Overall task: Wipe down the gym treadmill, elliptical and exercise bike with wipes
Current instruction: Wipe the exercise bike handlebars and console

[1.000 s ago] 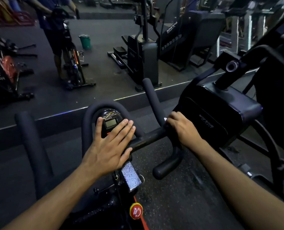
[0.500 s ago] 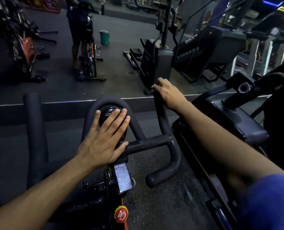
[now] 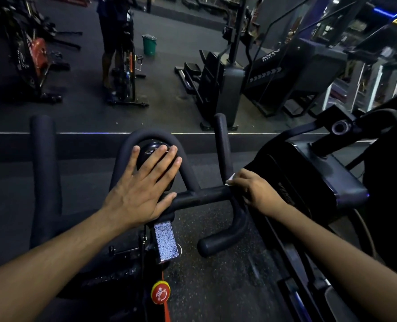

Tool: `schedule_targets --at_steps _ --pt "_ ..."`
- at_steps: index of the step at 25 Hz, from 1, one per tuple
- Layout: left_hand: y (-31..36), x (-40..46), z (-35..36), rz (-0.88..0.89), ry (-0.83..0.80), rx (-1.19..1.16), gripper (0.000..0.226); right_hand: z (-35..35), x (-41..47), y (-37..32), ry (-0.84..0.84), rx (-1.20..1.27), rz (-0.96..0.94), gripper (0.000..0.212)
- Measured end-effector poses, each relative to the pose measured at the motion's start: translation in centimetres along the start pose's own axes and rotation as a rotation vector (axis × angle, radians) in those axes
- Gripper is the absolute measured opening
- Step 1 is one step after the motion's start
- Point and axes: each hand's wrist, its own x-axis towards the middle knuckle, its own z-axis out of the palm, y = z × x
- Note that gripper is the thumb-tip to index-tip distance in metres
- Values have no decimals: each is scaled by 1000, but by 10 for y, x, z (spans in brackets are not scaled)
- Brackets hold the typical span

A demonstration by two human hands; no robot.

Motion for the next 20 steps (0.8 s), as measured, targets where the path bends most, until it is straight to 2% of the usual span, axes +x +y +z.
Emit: schedule_targets --at_steps 4,8,11,14,16,20 --pt "-1 0 2 10 6 17 79 5 8 0 102 -26 29 27" --pt "-1 1 1 8 12 16 78 5 60 2 337 -48 120 24" --pt "-1 1 1 15 7 10 78 -14 110 10 445 -6 159 17" --pt "-2 0 0 14 12 8 77 -35 150 18 479 -1 190 9" --pt "-1 0 0 13 16 8 77 -42 160 22 472 11 232 10" --pt "-1 -1 3 11 19 5 76 -28 131 17 458 27 237 6"
